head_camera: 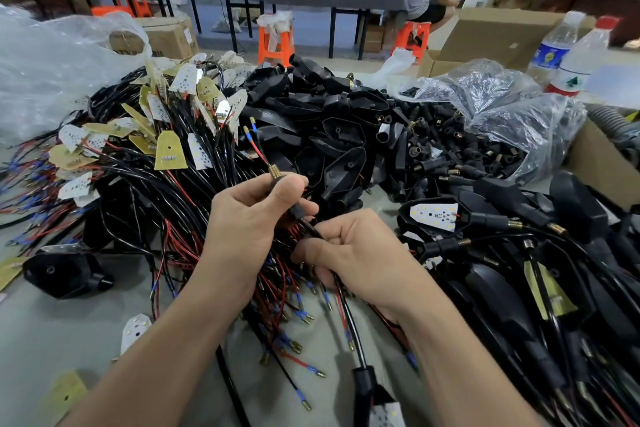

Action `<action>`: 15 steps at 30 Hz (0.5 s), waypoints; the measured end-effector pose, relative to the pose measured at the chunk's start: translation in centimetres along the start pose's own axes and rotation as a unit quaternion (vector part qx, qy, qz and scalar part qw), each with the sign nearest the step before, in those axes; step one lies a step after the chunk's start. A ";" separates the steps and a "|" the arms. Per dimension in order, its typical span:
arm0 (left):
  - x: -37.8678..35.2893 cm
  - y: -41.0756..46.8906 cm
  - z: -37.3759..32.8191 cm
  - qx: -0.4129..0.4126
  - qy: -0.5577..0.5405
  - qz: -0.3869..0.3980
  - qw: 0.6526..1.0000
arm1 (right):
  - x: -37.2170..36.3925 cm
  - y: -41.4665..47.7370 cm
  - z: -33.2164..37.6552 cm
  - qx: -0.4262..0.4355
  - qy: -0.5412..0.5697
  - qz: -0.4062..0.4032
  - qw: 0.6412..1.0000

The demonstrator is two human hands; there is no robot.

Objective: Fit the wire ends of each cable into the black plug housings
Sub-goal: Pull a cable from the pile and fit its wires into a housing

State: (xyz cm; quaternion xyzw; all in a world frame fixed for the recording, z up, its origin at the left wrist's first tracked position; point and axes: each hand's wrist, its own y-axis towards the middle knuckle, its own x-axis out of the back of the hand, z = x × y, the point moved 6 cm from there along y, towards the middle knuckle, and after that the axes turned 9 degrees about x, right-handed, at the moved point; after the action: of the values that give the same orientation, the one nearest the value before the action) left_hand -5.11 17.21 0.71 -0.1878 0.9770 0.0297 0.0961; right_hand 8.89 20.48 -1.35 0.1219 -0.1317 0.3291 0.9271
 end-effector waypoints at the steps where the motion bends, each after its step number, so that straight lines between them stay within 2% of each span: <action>1: 0.1 0.0 0.0 0.003 -0.001 -0.003 1.000 | -0.1 0.1 -0.1 -0.002 0.009 -0.010 1.000; 3: 0.0 0.0 0.3 0.035 -0.046 0.031 0.998 | -0.5 0.2 0.0 -0.006 0.047 -0.016 0.999; 6: -1.1 -0.4 1.1 0.125 -0.190 0.122 0.966 | -1.3 0.0 0.4 -0.015 0.180 0.022 0.983; 8: -1.1 -0.1 1.0 0.118 -0.184 0.140 0.966 | -1.4 -0.1 0.5 -0.027 0.231 0.031 0.972; 11: -1.5 0.0 0.5 0.075 -0.113 0.162 0.977 | -1.1 -0.2 0.1 -0.047 0.194 0.021 0.980; 15: -0.6 0.2 1.2 0.087 -0.112 0.108 0.984 | -1.4 -0.1 -0.2 -0.068 0.250 0.031 0.965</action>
State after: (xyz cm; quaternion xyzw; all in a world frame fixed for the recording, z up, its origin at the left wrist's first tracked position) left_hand -4.41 17.73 -0.29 -0.0672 0.9736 -0.0239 0.2168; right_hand 7.89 19.64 -2.02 -0.0314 0.0783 0.3684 0.9258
